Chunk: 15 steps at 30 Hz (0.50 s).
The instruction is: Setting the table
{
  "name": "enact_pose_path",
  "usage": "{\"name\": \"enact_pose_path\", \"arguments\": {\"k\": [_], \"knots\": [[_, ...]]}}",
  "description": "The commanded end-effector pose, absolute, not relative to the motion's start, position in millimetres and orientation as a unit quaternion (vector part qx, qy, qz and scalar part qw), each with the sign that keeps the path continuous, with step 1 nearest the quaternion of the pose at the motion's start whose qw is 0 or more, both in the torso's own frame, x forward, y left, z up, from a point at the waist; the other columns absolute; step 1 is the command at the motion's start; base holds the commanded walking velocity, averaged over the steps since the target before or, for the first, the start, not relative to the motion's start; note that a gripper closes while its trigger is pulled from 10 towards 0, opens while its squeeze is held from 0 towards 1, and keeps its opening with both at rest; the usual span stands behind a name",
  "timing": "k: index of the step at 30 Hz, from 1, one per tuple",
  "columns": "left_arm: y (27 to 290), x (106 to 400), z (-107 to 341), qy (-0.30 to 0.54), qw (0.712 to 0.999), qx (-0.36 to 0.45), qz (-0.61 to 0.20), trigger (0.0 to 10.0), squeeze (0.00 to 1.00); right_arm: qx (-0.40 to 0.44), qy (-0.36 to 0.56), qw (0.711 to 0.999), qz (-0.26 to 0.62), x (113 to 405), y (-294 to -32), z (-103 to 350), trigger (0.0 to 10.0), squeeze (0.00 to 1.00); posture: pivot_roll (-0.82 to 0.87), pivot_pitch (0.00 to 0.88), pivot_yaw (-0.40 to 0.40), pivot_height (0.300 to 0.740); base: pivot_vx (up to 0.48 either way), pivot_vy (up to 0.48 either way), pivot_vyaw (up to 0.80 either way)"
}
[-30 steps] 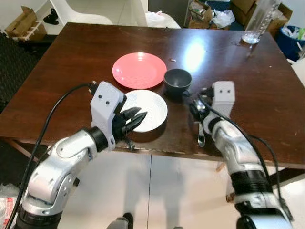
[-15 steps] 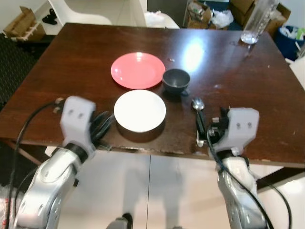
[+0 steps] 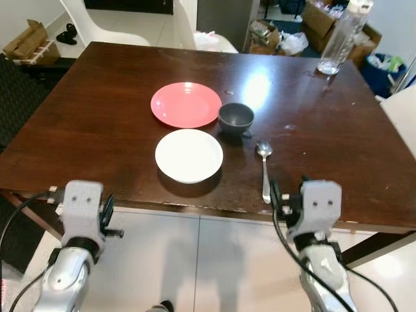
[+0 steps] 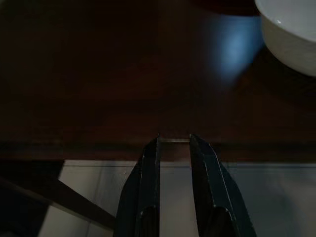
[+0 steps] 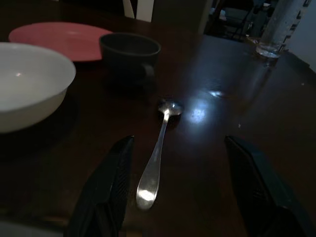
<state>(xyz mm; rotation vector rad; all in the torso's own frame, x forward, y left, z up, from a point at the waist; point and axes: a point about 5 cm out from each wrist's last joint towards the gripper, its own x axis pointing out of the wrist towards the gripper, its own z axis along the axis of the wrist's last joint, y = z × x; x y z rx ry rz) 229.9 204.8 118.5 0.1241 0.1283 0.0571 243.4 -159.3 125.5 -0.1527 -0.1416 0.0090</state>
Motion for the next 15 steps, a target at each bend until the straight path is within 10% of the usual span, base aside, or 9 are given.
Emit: {"name": "enact_pose_path", "arguments": {"k": [1, 15], "knots": [[203, 222, 103, 0.093, 0.993, 0.069, 0.012, 10.0, 0.0, -0.082, -0.024, 0.996, 0.012, 229, -166, 102, 10.0, 0.0, -0.03, 0.018, 0.014, 0.74, 0.0, 0.0, 0.0], [197, 229, 91, 0.089, 0.993, 0.079, -0.007, 10.0, 0.0, -0.075, -0.009, 0.997, 0.002, 224, -171, 87, 10.0, 0.0, -0.04, 0.012, 0.038, 0.74, 0.0, 0.0, 0.0]]}}
